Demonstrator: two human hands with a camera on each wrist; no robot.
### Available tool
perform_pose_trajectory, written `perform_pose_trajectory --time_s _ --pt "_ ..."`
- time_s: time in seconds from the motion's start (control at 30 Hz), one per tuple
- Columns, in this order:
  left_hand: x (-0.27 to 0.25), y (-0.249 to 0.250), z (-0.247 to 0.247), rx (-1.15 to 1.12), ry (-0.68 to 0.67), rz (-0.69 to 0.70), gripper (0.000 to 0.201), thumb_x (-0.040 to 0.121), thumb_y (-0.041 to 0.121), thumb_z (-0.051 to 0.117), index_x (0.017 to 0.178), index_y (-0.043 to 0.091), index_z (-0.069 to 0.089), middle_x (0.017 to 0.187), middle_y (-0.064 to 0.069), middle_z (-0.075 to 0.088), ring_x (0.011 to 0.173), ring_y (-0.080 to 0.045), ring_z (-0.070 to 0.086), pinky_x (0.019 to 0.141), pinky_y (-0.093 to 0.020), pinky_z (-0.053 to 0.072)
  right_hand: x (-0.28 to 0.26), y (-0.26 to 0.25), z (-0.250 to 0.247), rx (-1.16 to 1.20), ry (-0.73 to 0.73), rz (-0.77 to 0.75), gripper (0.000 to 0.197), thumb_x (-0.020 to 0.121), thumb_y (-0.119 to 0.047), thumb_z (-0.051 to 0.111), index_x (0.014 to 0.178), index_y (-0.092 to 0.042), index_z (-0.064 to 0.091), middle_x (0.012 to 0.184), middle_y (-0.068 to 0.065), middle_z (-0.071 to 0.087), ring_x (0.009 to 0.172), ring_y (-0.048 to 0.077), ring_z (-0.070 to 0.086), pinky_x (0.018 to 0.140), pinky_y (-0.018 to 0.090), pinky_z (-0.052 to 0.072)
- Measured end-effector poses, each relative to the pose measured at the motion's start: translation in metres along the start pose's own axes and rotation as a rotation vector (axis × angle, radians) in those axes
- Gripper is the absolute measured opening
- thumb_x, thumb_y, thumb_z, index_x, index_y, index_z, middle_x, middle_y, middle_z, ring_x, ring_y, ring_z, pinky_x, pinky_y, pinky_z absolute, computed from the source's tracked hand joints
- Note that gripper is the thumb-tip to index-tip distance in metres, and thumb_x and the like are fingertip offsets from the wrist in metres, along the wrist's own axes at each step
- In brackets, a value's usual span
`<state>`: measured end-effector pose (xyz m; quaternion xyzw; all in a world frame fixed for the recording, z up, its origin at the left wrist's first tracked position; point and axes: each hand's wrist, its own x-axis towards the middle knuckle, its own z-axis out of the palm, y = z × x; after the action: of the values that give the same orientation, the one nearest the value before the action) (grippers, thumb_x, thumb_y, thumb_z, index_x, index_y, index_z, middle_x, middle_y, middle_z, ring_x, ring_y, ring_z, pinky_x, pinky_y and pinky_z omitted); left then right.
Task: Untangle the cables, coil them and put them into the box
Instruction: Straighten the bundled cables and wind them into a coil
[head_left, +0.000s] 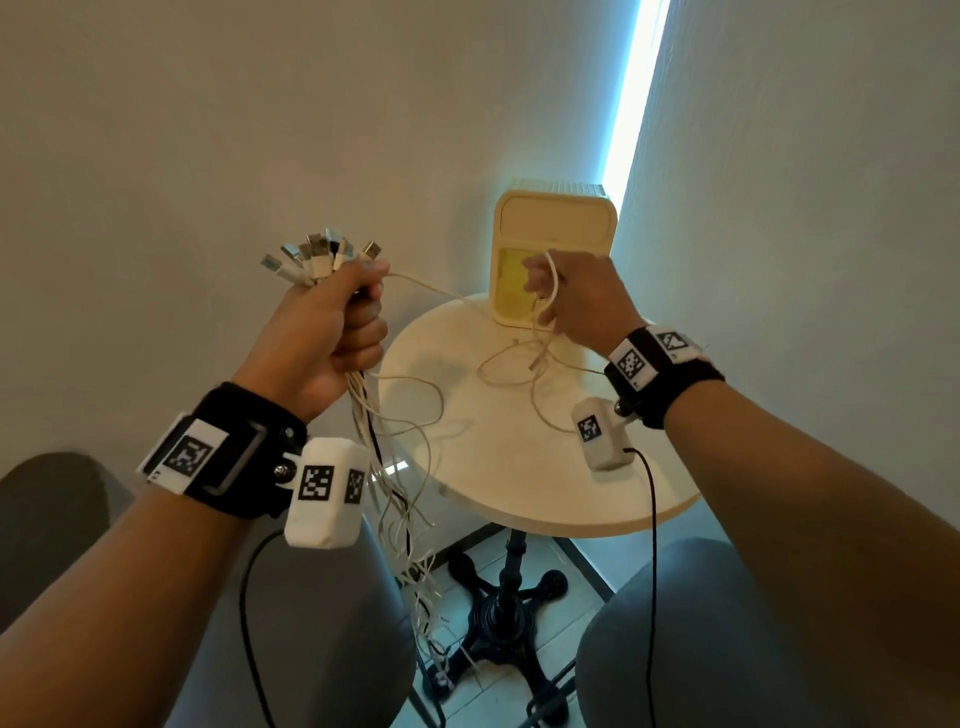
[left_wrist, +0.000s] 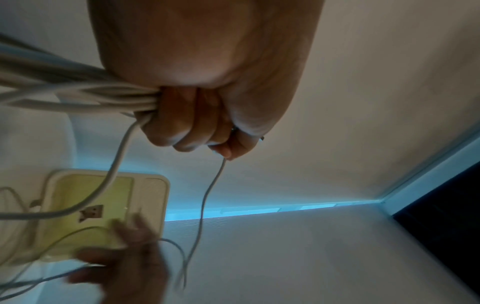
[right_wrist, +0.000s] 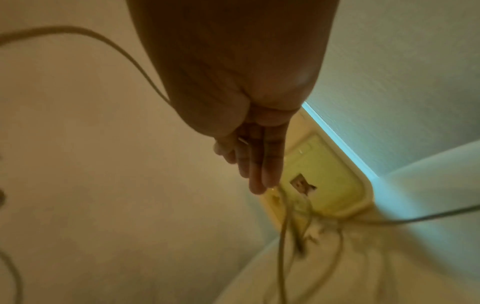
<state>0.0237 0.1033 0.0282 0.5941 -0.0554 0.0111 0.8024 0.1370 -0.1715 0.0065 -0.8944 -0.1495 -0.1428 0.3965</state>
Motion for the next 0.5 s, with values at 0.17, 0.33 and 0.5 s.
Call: perform_pose_trajectory --time_s 0.17,0.33,0.5 --pt "-0.001 -0.018 -0.012 -0.003 0.056 -0.071 0.035 0.107 0.025 0.058 0.074 0.02 0.051 0.05 0.008 0.024 0.038 -0.006 0.019 0.033 -0.019 0.02 -0.002 -0.035 -0.031 0.196 0.054 -0.076 0.032 0.102 -0.006 0.053 0.108 -0.02 0.081 0.103 0.017 0.077 0.078 0.02 0.069 0.074 0.049 0.062" --pt "-0.005 -0.029 -0.019 -0.004 0.085 -0.107 0.035 0.107 0.027 0.059 0.073 0.02 0.054 0.049 0.009 0.025 0.037 -0.006 0.02 0.033 -0.019 0.021 -0.015 -0.054 -0.038 0.266 0.047 -0.102 0.024 0.104 -0.015 0.059 0.109 -0.015 0.082 0.099 0.018 0.077 0.085 0.028 0.073 0.081 0.064 0.06" --pt "-0.011 -0.024 -0.026 0.009 0.064 -0.135 0.037 0.105 0.029 0.061 0.07 0.02 0.054 0.05 0.009 0.023 0.038 -0.006 0.018 0.033 -0.019 0.019 -0.041 -0.088 -0.036 0.37 -0.243 -0.07 0.028 0.112 -0.014 0.049 0.118 -0.001 0.073 0.086 0.025 0.076 0.068 0.031 0.073 0.069 0.043 0.065"
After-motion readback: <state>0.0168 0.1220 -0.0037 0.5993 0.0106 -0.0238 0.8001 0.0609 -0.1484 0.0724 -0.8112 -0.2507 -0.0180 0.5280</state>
